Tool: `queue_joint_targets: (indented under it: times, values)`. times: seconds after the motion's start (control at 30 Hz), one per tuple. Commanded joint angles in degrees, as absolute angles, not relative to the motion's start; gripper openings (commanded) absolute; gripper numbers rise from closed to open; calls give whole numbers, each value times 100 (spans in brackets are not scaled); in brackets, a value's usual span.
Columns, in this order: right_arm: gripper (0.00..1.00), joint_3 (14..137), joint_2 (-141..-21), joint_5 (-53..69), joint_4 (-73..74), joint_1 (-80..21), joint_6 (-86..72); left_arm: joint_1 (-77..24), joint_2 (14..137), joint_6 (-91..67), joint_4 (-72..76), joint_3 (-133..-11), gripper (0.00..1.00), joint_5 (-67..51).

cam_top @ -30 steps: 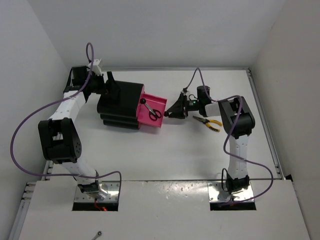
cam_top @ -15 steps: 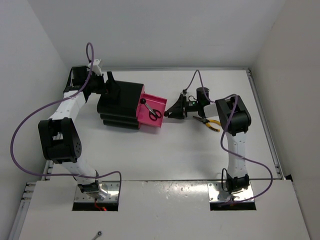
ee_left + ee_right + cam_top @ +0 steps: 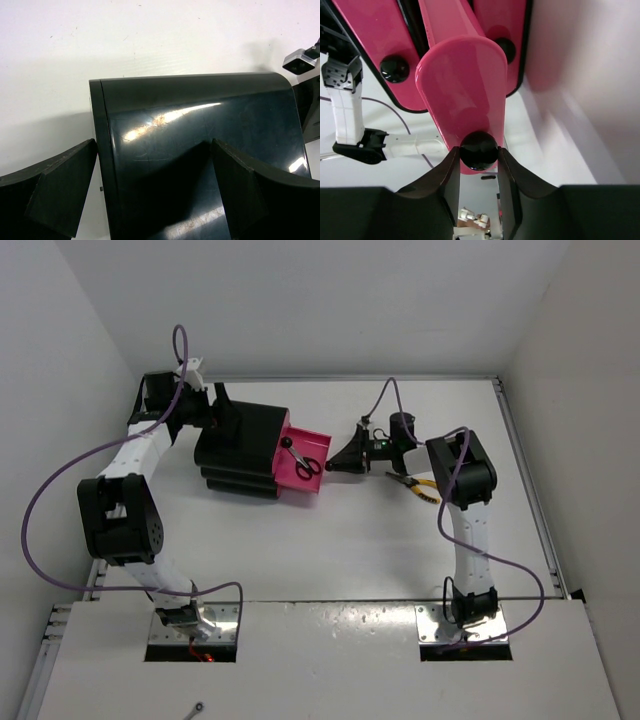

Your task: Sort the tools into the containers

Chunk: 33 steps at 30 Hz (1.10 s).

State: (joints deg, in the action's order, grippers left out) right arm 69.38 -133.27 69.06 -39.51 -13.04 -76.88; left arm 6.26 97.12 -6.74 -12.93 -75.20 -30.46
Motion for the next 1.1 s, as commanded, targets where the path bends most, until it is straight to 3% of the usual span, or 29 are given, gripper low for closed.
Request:
queue_joint_targets:
  times: [0.0, 0.13, 0.77, 1.07]
  values:
    - [28, 7198, -13351, 6952, -5036, -1477, -8243, 229, 10380, -229, -2646, -7022, 100, -2681]
    - [20, 7382, -13298, 6899, -5150, -1643, -8437, 176, 10380, -229, -2646, -7022, 100, -2681]
    - [20, 9316, -14432, 6618, -4904, -2276, -8798, 176, 10327, -334, -2435, -6707, 100, -2742]
    - [28, 9686, -14801, 6460, -5150, -2531, -9018, 176, 10134, -448, -2215, -6373, 100, -3094]
